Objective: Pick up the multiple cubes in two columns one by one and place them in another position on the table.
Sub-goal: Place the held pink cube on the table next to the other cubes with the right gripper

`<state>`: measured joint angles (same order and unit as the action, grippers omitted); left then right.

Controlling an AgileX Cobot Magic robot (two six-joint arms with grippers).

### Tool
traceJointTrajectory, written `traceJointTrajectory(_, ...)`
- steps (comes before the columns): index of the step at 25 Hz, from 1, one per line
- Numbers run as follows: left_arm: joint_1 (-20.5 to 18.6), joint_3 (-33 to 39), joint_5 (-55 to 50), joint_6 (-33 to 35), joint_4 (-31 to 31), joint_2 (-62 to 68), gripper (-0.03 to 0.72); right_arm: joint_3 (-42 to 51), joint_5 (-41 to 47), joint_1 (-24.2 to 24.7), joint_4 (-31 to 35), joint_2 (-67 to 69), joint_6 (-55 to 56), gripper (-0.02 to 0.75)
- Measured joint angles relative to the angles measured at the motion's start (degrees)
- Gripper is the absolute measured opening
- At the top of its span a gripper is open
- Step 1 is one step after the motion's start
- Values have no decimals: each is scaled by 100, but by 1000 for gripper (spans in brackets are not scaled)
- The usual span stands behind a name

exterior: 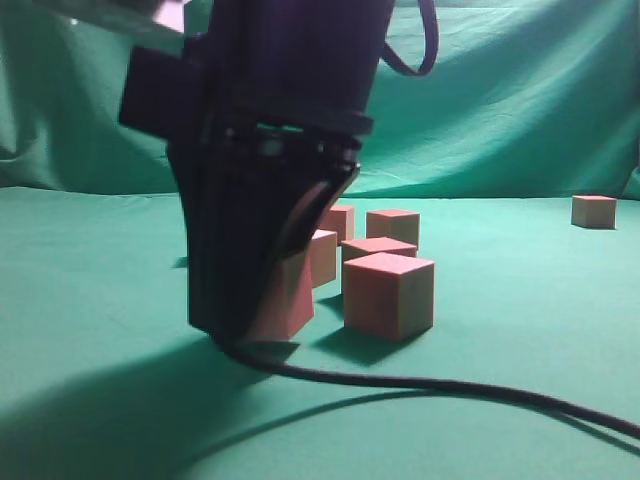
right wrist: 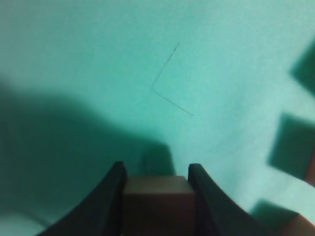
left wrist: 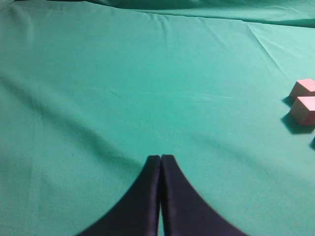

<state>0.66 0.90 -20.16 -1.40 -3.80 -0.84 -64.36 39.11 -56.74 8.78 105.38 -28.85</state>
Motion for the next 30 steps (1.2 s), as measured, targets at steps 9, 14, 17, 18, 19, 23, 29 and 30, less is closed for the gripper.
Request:
traceJointTrajectory(9, 0, 0, 0, 0, 0, 0, 0, 0, -164, 0, -138, 130, -45, 273)
traceJointTrajectory(14, 0, 0, 0, 0, 0, 0, 0, -11, -216, 0, -154, 178, -45, 273)
traceJointTrajectory(17, 0, 0, 0, 0, 0, 0, 0, -11, -251, 0, -154, 178, -45, 318)
traceJointTrajectory(18, 0, 0, 0, 0, 0, 0, 0, -19, -251, 0, -165, 181, -45, 369)
traceJointTrajectory(19, 0, 0, 0, 0, 0, 0, 0, -44, -235, 0, -165, 190, -45, 432)
traceJointTrajectory(23, 0, 0, 0, 0, 0, 0, 0, -436, 214, 0, -177, 200, -50, 639)
traceJointTrajectory(29, 0, 0, 0, 0, 0, 0, 0, -1833, 1736, 0, -188, 200, -50, 644)
traceJointTrajectory(30, 0, 0, 0, 0, 0, 0, 0, -2068, 2027, 0, -198, 200, -50, 644)
